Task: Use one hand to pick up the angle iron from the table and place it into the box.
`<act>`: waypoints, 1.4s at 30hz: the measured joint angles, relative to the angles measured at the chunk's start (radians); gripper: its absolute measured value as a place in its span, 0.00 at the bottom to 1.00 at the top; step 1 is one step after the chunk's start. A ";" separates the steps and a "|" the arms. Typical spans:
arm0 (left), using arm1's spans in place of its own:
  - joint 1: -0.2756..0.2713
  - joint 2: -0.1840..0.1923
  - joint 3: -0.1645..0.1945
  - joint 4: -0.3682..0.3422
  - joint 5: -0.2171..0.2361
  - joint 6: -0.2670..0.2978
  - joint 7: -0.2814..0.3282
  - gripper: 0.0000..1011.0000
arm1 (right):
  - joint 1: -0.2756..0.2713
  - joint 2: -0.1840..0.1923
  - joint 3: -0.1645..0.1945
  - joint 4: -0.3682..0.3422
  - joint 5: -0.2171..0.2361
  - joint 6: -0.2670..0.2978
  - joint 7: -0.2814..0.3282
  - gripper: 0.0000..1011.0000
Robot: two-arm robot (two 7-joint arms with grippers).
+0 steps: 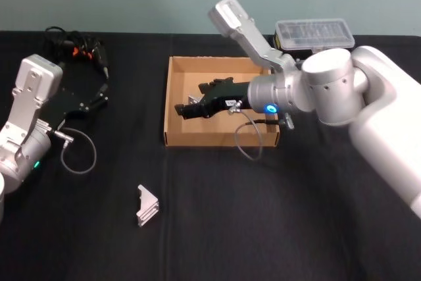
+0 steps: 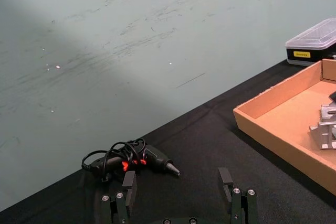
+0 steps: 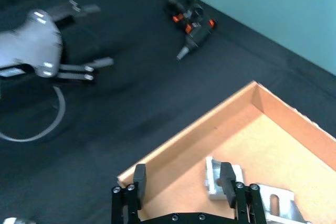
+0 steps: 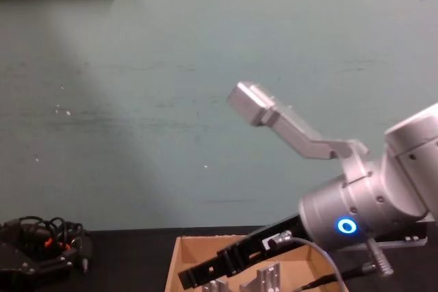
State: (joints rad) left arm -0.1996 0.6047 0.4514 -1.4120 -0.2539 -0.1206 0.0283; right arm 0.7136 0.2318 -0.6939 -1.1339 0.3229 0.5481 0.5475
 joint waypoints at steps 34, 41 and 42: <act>0.000 0.000 0.000 0.000 0.000 0.000 0.000 1.00 | -0.315 0.304 0.009 -0.455 0.161 -0.267 0.173 0.99; 0.000 0.000 0.000 0.000 0.000 0.000 0.000 1.00 | -0.296 0.300 -0.049 -0.446 0.154 -0.283 0.202 0.99; 0.000 0.000 0.000 0.000 0.000 0.000 0.000 1.00 | -0.294 0.300 -0.054 -0.444 0.153 -0.284 0.204 0.99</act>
State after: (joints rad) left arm -0.1995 0.6047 0.4514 -1.4120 -0.2539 -0.1205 0.0283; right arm 0.4199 0.5315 -0.7484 -1.5776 0.4762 0.2640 0.7516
